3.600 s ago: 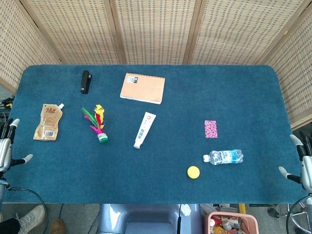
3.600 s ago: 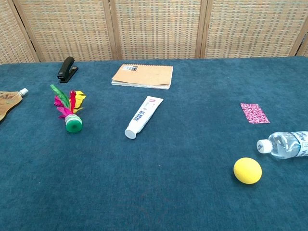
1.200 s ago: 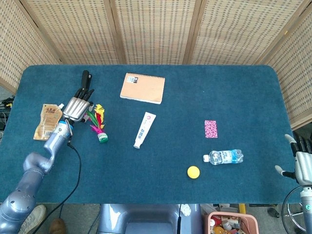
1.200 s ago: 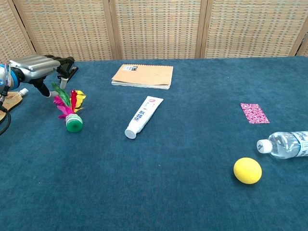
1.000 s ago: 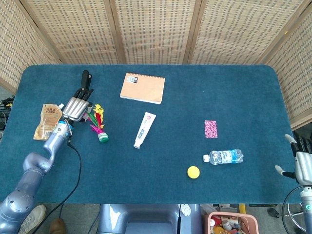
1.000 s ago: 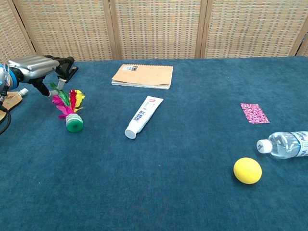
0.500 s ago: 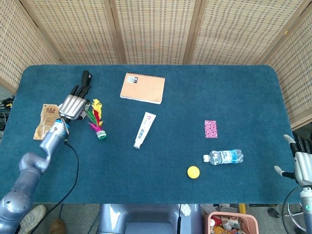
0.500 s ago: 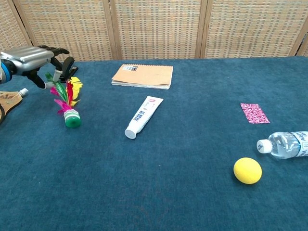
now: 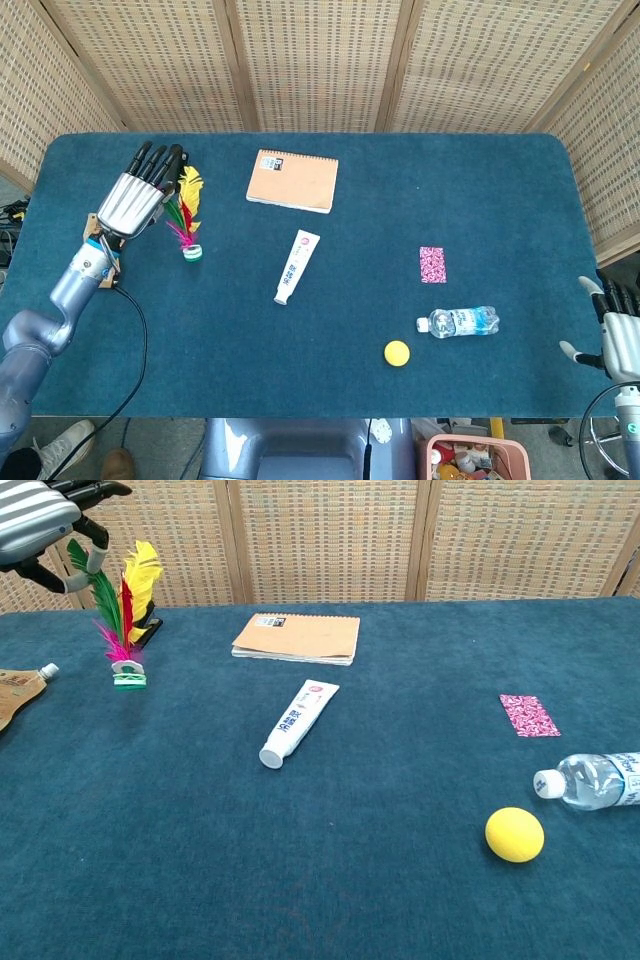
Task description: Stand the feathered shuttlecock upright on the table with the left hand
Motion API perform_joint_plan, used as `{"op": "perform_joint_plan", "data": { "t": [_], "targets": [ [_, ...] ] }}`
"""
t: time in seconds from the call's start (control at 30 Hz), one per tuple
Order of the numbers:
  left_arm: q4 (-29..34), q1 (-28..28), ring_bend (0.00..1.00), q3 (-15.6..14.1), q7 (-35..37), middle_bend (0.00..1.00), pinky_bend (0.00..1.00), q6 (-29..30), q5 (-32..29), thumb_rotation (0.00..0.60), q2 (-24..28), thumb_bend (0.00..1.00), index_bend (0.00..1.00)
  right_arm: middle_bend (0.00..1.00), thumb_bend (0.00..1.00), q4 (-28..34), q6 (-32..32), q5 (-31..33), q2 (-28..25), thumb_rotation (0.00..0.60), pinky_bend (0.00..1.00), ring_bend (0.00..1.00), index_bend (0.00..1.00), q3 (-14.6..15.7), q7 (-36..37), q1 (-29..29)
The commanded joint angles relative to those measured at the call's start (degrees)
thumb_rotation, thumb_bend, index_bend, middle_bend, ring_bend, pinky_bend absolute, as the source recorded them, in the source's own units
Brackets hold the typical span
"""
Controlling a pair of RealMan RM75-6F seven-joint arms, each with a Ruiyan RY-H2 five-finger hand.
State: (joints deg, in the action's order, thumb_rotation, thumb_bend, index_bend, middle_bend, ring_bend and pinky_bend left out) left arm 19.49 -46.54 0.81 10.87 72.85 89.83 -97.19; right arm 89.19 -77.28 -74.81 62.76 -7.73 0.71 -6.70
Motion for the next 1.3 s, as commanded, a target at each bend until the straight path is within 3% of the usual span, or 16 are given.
{"op": "perform_joint_plan", "data": {
  "t": [0.03, 0.27, 0.5, 0.87, 0.97, 1.03, 1.1, 1.13, 1.3],
  "targets": [
    [3.75, 0.77, 0.0, -0.82, -5.76, 0.0, 0.0, 2.96, 1.67, 0.6, 1.59, 0.46, 0.74, 0.0, 0.0, 0.03, 0.05, 0.12, -0.03, 0.6, 0.0, 0.0, 0.0, -0.02, -0.05, 0.0],
    [4.85, 0.79, 0.0, -3.22, -14.79, 0.0, 0.0, 6.02, 5.17, 0.6, 0.84, 0.47, 0.74, 0.0, 0.0, 0.01, 0.36, 0.43, -0.04, 0.6, 0.0, 0.0, 0.0, 0.01, -0.22, -0.08],
    [1.9, 3.62, 0.0, -3.64, -25.73, 0.0, 0.0, 9.49, 5.86, 0.6, -3.8, 0.5, 0.75, 0.0, 0.0, 0.05, 0.18, 0.41, -0.07, 0.6, 0.0, 0.0, 0.0, 0.11, -0.16, 0.05],
    [-1.09, 6.82, 0.0, -2.7, -30.21, 0.0, 0.0, 10.08, 4.25, 0.6, -8.32, 0.5, 0.74, 0.0, 0.0, 0.04, 0.11, 0.17, -0.08, 0.6, 0.0, 0.0, 0.0, 0.17, 0.11, 0.05],
    [-1.62, 7.25, 0.0, -2.9, -29.67, 0.0, 0.0, 10.33, 4.37, 0.6, -8.77, 0.34, 0.59, 0.0, 0.0, 0.16, -0.33, -0.09, -0.15, 0.6, 0.0, 0.0, 0.0, 0.21, 0.24, 0.23],
    [-1.77, 7.52, 0.0, -3.02, -29.17, 0.0, 0.0, 10.69, 4.47, 0.6, -8.86, 0.13, 0.28, 0.0, 0.0, 0.24, -0.51, -0.12, -0.22, 0.6, 0.0, 0.0, 0.0, 0.17, 0.4, 0.31],
    [-1.84, 7.85, 0.0, -2.96, -28.56, 0.0, 0.0, 11.04, 4.38, 0.6, -8.87, 0.03, 0.05, 0.0, 0.0, 0.28, -0.65, -0.2, -0.32, 0.6, 0.0, 0.0, 0.0, 0.19, 0.56, 0.41],
    [-1.68, 8.01, 0.0, -2.81, -28.05, 0.0, 0.0, 11.24, 4.22, 0.6, -8.81, 0.0, 0.0, 0.0, 0.0, 0.32, -0.72, -0.28, -0.37, 0.6, 0.0, 0.0, 0.0, 0.2, 0.7, 0.45],
    [-0.19, 8.61, 0.0, -2.46, -24.75, 0.0, 0.0, 13.16, 4.04, 0.6, -7.88, 0.0, 0.0, 0.0, 0.0, 0.52, -1.01, -0.69, -0.67, 0.6, 0.0, 0.0, 0.0, 0.26, 1.39, 0.62]
  ]
}}
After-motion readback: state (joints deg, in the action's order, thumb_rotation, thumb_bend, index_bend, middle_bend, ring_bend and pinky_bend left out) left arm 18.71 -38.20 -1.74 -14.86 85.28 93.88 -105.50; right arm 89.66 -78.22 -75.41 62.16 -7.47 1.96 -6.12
